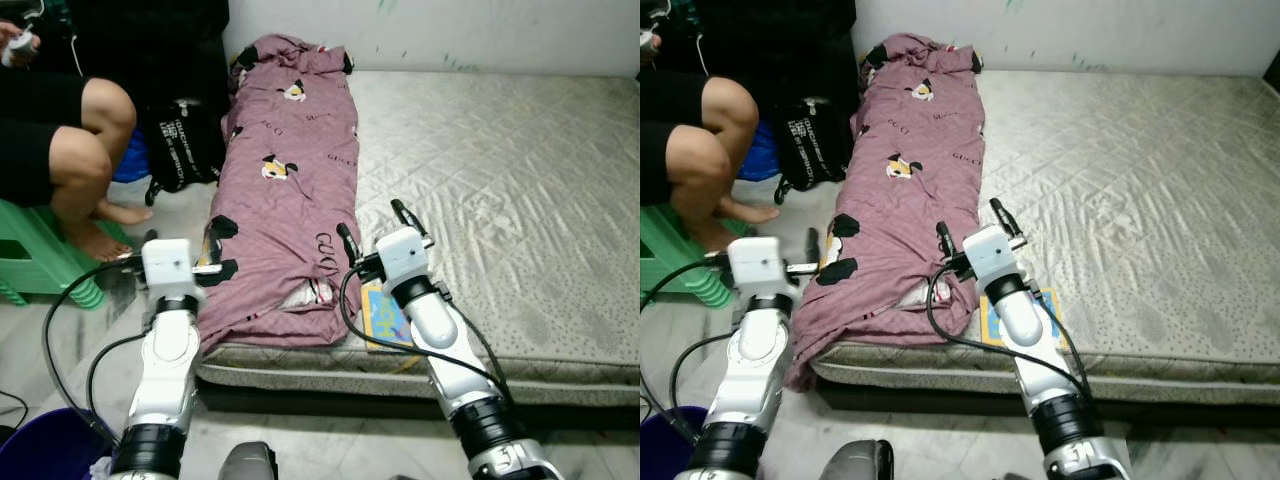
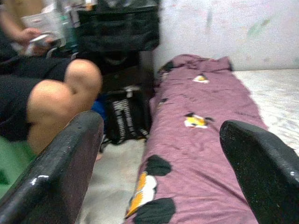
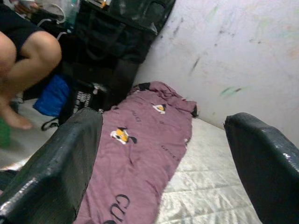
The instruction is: Clean up the room
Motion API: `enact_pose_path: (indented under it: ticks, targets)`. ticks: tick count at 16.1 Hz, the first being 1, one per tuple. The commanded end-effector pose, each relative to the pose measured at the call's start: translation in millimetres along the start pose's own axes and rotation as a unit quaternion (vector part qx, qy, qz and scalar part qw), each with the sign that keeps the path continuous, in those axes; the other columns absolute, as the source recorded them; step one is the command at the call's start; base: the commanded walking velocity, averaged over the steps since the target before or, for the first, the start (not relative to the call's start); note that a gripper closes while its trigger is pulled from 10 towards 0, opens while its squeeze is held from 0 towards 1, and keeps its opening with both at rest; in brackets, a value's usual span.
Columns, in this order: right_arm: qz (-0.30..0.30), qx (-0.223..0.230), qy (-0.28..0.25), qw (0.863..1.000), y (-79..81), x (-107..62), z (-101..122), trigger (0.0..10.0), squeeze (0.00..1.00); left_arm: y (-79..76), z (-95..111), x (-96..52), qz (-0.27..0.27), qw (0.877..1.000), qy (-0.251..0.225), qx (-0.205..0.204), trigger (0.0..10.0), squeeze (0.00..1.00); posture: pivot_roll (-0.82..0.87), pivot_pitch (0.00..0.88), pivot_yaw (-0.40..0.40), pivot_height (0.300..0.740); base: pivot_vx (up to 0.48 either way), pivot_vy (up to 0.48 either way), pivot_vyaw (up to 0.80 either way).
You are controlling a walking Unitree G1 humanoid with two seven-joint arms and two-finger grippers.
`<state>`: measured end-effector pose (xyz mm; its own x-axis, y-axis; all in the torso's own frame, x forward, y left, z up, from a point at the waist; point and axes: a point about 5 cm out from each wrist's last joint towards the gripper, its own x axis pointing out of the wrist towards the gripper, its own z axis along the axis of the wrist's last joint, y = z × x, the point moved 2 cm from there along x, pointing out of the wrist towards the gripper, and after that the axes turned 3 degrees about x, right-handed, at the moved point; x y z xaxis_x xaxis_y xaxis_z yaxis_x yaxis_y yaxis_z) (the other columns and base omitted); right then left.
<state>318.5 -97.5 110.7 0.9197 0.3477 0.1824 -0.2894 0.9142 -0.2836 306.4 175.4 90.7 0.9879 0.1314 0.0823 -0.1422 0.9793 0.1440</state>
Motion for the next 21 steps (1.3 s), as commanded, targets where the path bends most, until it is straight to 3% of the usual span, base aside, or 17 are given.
enact_pose_path:
  ticks: [1, 5, 15, 21]
  targets:
    - [-0.007, -0.009, -0.009, 1.0, -2.8, 3.4, 6, 10.0, 0.0, 1.2, 6, 4.4, -0.004, 1.0, -0.008, 0.007, 10.0, 0.0, 0.05, 0.0, 0.02, 0.74, 0.0, 0.0, 0.0]
    - [-0.018, -0.009, -0.01, 1.0, -8.6, 6.3, 6, 10.0, 0.0, 1.3, 9, 7.0, -0.004, 1.0, -0.01, 0.006, 10.0, 0.0, 0.06, 0.0, 0.024, 0.74, 0.0, 0.0, 0.74]
    - [-0.037, 0.001, -0.007, 0.999, -15.6, 7.5, 5, 10.0, 0.0, -3.9, 10, 6.8, -0.017, 1.0, -0.009, 0.002, 10.0, 0.0, 0.05, 0.0, 0.029, 0.74, 0.0, 0.0, 0.0]
    - [-0.036, -0.005, -0.006, 0.999, -17.6, 9.3, 5, 10.0, 0.0, -3.6, 10, 6.6, -0.015, 1.0, -0.009, -0.001, 10.0, 0.0, 0.06, 0.0, 0.024, 0.74, 0.0, -0.286, 0.0]
